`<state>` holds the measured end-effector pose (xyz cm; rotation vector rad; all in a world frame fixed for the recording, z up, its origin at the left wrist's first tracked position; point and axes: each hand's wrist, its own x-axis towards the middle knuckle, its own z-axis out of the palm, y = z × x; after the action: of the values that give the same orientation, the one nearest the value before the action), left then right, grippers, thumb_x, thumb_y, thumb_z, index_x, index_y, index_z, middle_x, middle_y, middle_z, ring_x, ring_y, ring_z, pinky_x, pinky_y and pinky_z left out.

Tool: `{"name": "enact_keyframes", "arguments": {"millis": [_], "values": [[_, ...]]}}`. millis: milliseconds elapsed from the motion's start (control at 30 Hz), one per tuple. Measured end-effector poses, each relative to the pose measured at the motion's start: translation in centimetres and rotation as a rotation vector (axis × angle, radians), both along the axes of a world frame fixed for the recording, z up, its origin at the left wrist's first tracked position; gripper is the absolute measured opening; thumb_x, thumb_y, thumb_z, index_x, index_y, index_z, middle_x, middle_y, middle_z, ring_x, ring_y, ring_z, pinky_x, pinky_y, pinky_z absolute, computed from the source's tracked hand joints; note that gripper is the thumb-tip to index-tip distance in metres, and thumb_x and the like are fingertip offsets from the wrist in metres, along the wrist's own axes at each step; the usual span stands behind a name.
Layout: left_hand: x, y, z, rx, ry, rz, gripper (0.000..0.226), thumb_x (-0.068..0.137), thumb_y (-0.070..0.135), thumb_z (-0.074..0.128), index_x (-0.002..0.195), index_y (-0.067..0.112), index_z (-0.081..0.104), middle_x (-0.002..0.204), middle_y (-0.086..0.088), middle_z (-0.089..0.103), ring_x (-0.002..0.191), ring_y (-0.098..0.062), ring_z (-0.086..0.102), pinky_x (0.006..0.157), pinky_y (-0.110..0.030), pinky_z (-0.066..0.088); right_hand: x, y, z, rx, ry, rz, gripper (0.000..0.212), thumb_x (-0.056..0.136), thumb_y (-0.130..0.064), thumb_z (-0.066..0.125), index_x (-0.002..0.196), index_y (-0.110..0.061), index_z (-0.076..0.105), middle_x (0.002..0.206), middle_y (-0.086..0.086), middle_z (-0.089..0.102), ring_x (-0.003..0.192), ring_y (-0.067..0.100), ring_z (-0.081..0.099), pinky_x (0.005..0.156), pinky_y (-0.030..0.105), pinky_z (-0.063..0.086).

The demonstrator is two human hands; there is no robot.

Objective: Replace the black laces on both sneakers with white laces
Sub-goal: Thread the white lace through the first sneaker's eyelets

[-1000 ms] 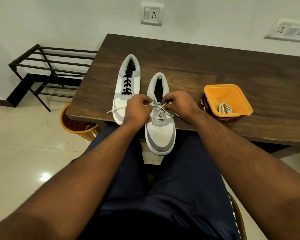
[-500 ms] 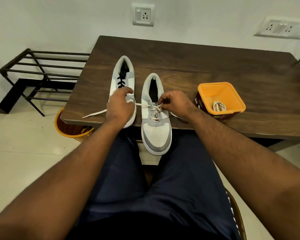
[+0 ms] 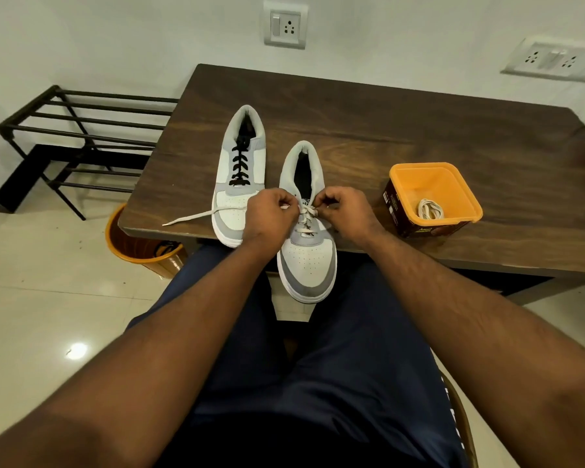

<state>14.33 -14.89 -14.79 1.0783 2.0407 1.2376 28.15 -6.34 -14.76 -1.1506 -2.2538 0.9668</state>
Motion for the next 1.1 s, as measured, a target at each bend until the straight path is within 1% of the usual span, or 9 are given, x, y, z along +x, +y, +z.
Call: {"name": "enact_keyframes", "arguments": {"millis": [133, 333, 500, 600, 700, 833, 967, 1033, 1100], "values": [[-0.4, 0.1, -0.1, -0.009, 0.074, -0.014, 0.008, 0.084, 0.017, 0.071, 0.088, 0.013, 0.076, 0.09, -0.002, 0.072, 0.072, -0.01, 0.059, 0.074, -0.022, 0.048, 0.3, 0.5, 0.3, 0.064, -0.026, 0.042, 0.014, 0.086, -0.006, 0.068, 0.096, -0.014, 0.074, 0.09, -0.008, 0.064, 0.084, 0.006, 0.059, 0.08, 0.019, 0.046], [-0.4, 0.0, 0.0, -0.025, 0.086, -0.014, 0.015, 0.086, 0.021, 0.071, 0.098, 0.014, 0.077, 0.096, -0.001, 0.075, 0.085, -0.014, 0.068, 0.083, -0.028, 0.054, 0.7, 0.8, 0.6, 0.125, -0.105, 0.095, 0.024, 0.091, -0.003, 0.059, 0.108, -0.013, 0.073, 0.098, -0.001, 0.061, 0.088, 0.01, 0.057, 0.081, 0.021, 0.045], [-0.5, -0.1, 0.5, -0.082, 0.156, -0.059, 0.017, 0.089, 0.022, 0.067, 0.102, 0.018, 0.077, 0.101, 0.0, 0.075, 0.092, -0.017, 0.068, 0.088, -0.036, 0.055, 0.8, 0.9, 1.1, 0.053, -0.131, 0.116, 0.032, 0.094, 0.004, 0.048, 0.111, -0.013, 0.07, 0.103, 0.006, 0.055, 0.073, 0.012, 0.067, 0.072, 0.019, 0.054], [-0.9, 0.1, 0.8, -0.125, 0.193, -0.098, 0.015, 0.091, 0.02, 0.065, 0.101, 0.019, 0.077, 0.102, 0.001, 0.073, 0.093, -0.017, 0.067, 0.089, -0.035, 0.054, 1.1, 0.9, 1.4, 0.012, -0.146, 0.129, 0.035, 0.096, 0.005, 0.045, 0.113, -0.014, 0.069, 0.102, 0.005, 0.05, 0.076, 0.018, 0.069, 0.073, 0.026, 0.057], [-1.8, 0.0, 1.1, -0.157, 0.204, -0.136, 0.012, 0.091, 0.019, 0.066, 0.098, 0.018, 0.077, 0.097, -0.001, 0.073, 0.088, -0.018, 0.067, 0.085, -0.033, 0.055, 1.3, 0.7, 1.6, 0.061, -0.212, 0.154, 0.033, 0.095, 0.002, 0.048, 0.115, -0.014, 0.068, 0.101, 0.005, 0.049, 0.085, 0.022, 0.064, 0.077, 0.032, 0.055], [-2.5, -0.1, 1.5, -0.152, 0.203, -0.13, 0.009, 0.089, 0.019, 0.069, 0.093, 0.014, 0.076, 0.091, -0.002, 0.072, 0.086, -0.015, 0.064, 0.077, -0.024, 0.046, 1.3, 0.4, 1.8, 0.179, -0.366, 0.17, 0.025, 0.094, -0.015, 0.051, 0.11, -0.02, 0.069, 0.099, -0.001, 0.05, 0.092, 0.017, 0.054, 0.08, 0.032, 0.046], [-2.9, -0.5, 2.0, -0.202, 0.249, -0.103, 0.011, 0.088, 0.027, 0.071, 0.09, 0.018, 0.075, 0.085, 0.003, 0.067, 0.083, -0.014, 0.061, 0.074, -0.026, 0.044, 1.2, 0.4, 1.4, 0.204, -0.387, 0.122, 0.026, 0.095, -0.016, 0.048, 0.109, -0.021, 0.069, 0.096, -0.003, 0.049, 0.089, 0.017, 0.053, 0.076, 0.027, 0.039], [-3.3, -1.1, 2.4, -0.241, 0.292, -0.078, 0.014, 0.086, 0.033, 0.073, 0.08, 0.021, 0.071, 0.079, 0.006, 0.064, 0.081, -0.015, 0.06, 0.071, -0.028, 0.045, 1.1, 0.2, 1.2, 0.216, -0.392, 0.08, 0.025, 0.096, -0.015, 0.047, 0.109, -0.02, 0.068, 0.095, -0.004, 0.047, 0.089, 0.018, 0.054, 0.074, 0.028, 0.04], [-3.7, -1.7, 3.4, -0.247, 0.282, -0.062, 0.014, 0.083, 0.032, 0.076, 0.081, 0.019, 0.069, 0.075, 0.006, 0.061, 0.076, -0.017, 0.06, 0.068, -0.027, 0.043, 1.3, -0.4, 1.1, 0.246, -0.347, 0.007, 0.024, 0.096, -0.018, 0.051, 0.116, -0.02, 0.065, 0.102, -0.002, 0.05, 0.092, 0.016, 0.055, 0.075, 0.029, 0.044]]}}
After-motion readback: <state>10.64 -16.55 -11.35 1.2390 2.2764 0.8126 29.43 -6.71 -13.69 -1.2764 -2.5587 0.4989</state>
